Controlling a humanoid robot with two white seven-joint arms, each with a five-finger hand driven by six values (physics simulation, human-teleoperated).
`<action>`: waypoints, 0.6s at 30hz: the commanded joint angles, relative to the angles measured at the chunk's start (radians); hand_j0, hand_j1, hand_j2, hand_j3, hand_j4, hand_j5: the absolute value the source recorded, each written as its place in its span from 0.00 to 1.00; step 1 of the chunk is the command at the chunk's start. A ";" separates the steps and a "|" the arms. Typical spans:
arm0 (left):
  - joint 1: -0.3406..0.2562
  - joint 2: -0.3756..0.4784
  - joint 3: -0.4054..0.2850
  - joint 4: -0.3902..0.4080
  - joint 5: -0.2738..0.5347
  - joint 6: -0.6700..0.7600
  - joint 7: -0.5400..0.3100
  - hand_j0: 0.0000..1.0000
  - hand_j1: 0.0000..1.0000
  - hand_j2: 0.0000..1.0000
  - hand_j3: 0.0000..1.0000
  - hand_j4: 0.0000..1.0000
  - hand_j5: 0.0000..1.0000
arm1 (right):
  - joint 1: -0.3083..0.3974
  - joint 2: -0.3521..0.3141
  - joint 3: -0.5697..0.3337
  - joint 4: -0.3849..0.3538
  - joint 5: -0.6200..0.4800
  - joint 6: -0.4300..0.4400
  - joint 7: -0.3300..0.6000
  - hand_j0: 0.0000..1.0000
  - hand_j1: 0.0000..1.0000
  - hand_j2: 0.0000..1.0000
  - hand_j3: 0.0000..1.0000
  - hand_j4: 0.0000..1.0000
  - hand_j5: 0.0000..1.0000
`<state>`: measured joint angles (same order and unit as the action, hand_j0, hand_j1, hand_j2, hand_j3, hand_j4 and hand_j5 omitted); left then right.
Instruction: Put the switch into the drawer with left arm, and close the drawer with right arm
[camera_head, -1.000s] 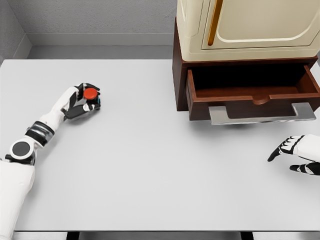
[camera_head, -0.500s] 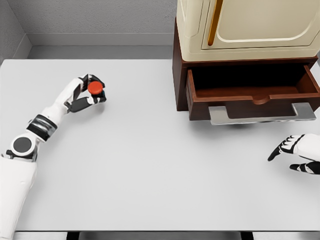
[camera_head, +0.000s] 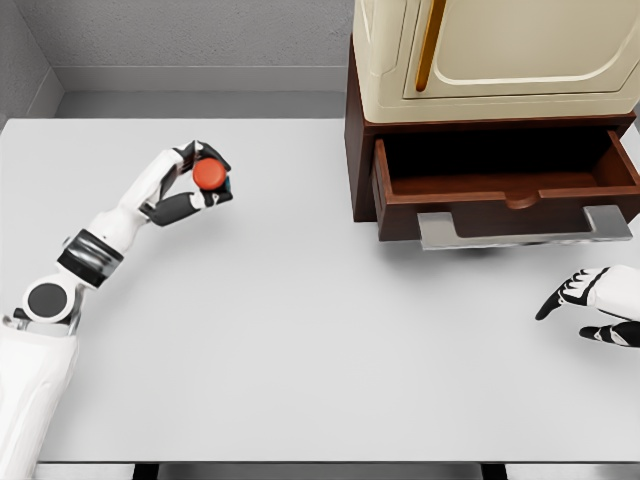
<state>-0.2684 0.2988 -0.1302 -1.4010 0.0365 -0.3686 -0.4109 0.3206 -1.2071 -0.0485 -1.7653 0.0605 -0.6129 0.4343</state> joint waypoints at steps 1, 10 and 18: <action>0.000 -0.001 0.000 -0.058 -0.012 0.000 0.000 0.28 0.28 0.28 0.28 0.28 0.28 | 0.000 -0.002 -0.001 0.000 -0.010 0.002 0.000 0.67 0.67 0.67 0.67 0.67 0.67; -0.002 -0.056 -0.006 -0.154 -0.142 -0.001 0.001 0.29 0.29 0.29 0.29 0.29 0.29 | 0.002 -0.005 -0.001 0.000 -0.019 0.002 0.000 0.67 0.67 0.67 0.67 0.67 0.67; 0.000 -0.109 -0.008 -0.257 -0.279 -0.001 0.001 0.28 0.28 0.28 0.28 0.28 0.28 | 0.002 -0.005 0.001 0.000 -0.019 0.002 0.000 0.67 0.67 0.67 0.67 0.67 0.67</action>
<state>-0.2684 0.2053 -0.1381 -1.6304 -0.2133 -0.3710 -0.4104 0.3221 -1.2105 -0.0477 -1.7653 0.0485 -0.6129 0.4345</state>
